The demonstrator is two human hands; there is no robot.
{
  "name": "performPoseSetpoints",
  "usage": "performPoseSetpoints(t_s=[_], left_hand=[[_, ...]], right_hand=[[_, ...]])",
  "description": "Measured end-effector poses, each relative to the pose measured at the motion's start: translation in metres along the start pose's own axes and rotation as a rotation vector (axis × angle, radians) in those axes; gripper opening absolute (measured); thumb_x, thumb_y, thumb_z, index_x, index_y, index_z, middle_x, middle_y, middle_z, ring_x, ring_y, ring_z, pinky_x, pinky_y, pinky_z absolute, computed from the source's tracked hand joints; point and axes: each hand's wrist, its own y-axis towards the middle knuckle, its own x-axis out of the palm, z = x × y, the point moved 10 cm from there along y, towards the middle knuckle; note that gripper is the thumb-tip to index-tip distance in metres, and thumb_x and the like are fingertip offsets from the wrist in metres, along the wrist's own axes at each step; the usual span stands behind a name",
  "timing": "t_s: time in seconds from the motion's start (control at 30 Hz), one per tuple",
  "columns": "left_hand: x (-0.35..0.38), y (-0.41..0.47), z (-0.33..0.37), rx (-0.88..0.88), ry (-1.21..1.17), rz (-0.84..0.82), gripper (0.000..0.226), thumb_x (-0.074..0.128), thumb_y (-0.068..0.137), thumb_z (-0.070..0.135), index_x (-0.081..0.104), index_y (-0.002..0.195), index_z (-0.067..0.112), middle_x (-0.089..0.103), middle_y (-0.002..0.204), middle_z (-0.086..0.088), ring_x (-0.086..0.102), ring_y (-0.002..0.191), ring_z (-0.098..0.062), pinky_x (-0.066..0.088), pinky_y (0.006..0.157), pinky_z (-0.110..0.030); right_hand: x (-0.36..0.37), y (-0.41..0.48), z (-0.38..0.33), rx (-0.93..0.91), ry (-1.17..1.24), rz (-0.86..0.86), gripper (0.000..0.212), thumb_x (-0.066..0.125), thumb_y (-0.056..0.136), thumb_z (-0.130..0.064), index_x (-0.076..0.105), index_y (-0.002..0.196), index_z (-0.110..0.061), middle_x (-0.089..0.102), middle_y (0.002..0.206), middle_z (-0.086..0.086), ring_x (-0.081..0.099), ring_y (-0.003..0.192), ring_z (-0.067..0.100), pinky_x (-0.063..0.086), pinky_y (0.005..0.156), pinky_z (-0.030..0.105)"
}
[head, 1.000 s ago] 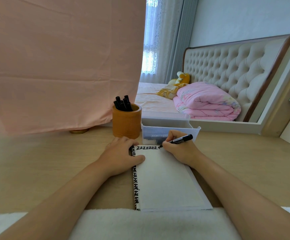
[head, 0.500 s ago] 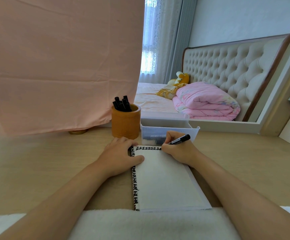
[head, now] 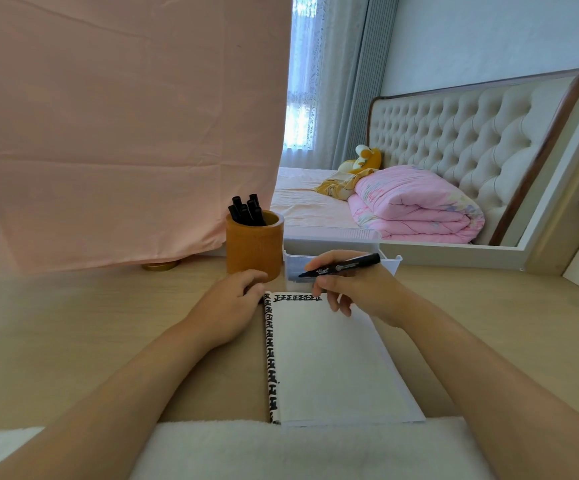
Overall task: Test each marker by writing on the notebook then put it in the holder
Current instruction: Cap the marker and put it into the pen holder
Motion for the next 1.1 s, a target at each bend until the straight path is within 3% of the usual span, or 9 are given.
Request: performPoseSetpoints(t_s=[0.07,0.17,0.3,0.47,0.6,0.83,0.93,1.1], left_hand=[[-0.006,0.002,-0.006,-0.010,0.077,0.022,0.034,0.046,0.101,0.023,0.057,0.133,0.026,0.062,0.126,0.007,0.051,0.115,-0.010,0.042,0.099,-0.030],[-0.010,0.005,-0.016,-0.020,0.173,0.031,0.030,0.051,0.097,0.023,0.063,0.124,0.028,0.063,0.119,0.008,0.050,0.112,-0.011,0.043,0.097,-0.030],[-0.012,0.005,-0.016,0.006,0.226,0.027,0.022,0.060,0.093,0.033,0.071,0.111,0.030,0.061,0.104,0.012,0.049,0.100,-0.008,0.041,0.083,-0.027],[-0.024,0.003,-0.010,0.040,0.165,0.085,0.014,0.062,0.093,0.034,0.067,0.106,0.037,0.064,0.101,0.016,0.053,0.090,-0.002,0.045,0.076,-0.027],[-0.036,-0.003,0.007,0.111,0.053,0.196,0.015,0.061,0.095,0.028,0.063,0.106,0.037,0.062,0.094,0.021,0.056,0.085,0.000,0.045,0.073,-0.022],[-0.036,-0.008,0.023,0.191,0.004,0.218,0.019,0.061,0.095,0.025,0.064,0.110,0.034,0.062,0.097,0.018,0.055,0.086,-0.004,0.049,0.076,-0.025],[-0.033,-0.009,0.027,0.208,-0.016,0.205,0.019,0.061,0.095,0.024,0.065,0.110,0.034,0.062,0.096,0.016,0.057,0.084,-0.007,0.048,0.073,-0.026],[-0.027,-0.011,0.037,0.263,-0.022,0.170,0.020,0.061,0.095,0.020,0.066,0.110,0.032,0.063,0.096,0.020,0.055,0.091,-0.001,0.039,0.070,-0.012]], right_hand=[[0.011,0.000,-0.006,0.005,0.014,-0.090,0.029,0.050,0.100,0.000,0.067,0.119,-0.014,0.074,0.093,0.010,0.065,0.070,0.025,0.054,0.055,0.033],[0.028,-0.002,-0.010,0.043,0.091,-0.234,0.041,0.034,0.105,0.001,0.063,0.130,-0.013,0.069,0.108,0.023,0.069,0.082,0.031,0.059,0.066,0.039],[0.041,-0.005,-0.005,0.128,0.164,-0.324,0.043,0.027,0.104,0.000,0.066,0.119,-0.008,0.064,0.101,0.020,0.067,0.079,0.032,0.060,0.069,0.040],[0.031,0.001,-0.004,0.084,-0.091,-0.199,0.021,0.045,0.101,0.001,0.055,0.094,-0.016,0.058,0.086,0.007,0.054,0.054,0.015,0.045,0.046,0.026],[0.020,0.006,-0.010,-0.005,-0.433,-0.009,0.025,0.068,0.092,-0.011,0.055,0.102,-0.029,0.060,0.090,-0.010,0.055,0.057,-0.006,0.043,0.058,0.011],[0.008,0.004,-0.023,-0.132,-0.587,0.198,0.018,0.069,0.091,-0.019,0.062,0.098,-0.035,0.061,0.091,-0.021,0.056,0.075,0.002,0.047,0.074,0.023],[0.009,0.003,-0.024,-0.136,-0.604,0.186,0.019,0.069,0.091,-0.020,0.062,0.097,-0.036,0.062,0.094,-0.020,0.055,0.077,0.000,0.048,0.076,0.024],[0.016,0.004,-0.023,-0.130,-0.625,0.139,0.015,0.067,0.092,-0.020,0.066,0.102,-0.031,0.062,0.095,-0.018,0.054,0.077,0.001,0.043,0.073,0.019]])
